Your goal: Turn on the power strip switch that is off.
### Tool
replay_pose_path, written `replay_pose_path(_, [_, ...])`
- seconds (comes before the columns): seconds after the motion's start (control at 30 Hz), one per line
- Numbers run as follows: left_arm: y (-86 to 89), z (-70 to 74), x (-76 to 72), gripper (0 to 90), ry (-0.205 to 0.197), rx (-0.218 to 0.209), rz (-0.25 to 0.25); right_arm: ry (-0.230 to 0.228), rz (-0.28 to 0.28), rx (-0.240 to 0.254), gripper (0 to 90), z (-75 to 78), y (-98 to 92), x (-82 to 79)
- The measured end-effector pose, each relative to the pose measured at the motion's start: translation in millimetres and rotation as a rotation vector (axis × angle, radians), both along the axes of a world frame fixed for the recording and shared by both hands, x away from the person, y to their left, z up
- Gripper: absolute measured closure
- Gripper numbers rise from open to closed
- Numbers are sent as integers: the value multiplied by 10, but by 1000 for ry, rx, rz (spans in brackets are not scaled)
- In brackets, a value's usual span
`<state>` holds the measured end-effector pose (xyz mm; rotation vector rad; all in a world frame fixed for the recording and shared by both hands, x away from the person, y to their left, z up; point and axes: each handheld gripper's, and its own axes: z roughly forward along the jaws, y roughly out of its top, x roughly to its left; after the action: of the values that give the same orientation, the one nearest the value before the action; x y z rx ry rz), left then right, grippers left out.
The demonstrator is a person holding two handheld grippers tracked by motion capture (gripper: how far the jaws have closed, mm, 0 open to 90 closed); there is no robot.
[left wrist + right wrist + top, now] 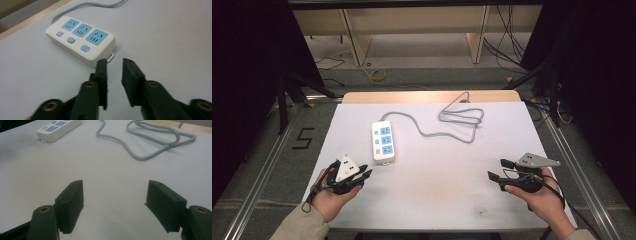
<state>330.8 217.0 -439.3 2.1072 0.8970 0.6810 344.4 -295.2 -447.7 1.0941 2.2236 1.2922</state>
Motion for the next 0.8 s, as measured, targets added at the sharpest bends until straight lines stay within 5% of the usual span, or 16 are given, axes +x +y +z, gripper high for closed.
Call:
replay_pose_path(0.1, [13,27,-6,897,18,3,22,1,0,-1,306,1,3,0])
replay_pose_path(0.8, [35,99,159,899,47,-32,92,0,3,-7,305,-2,28,4])
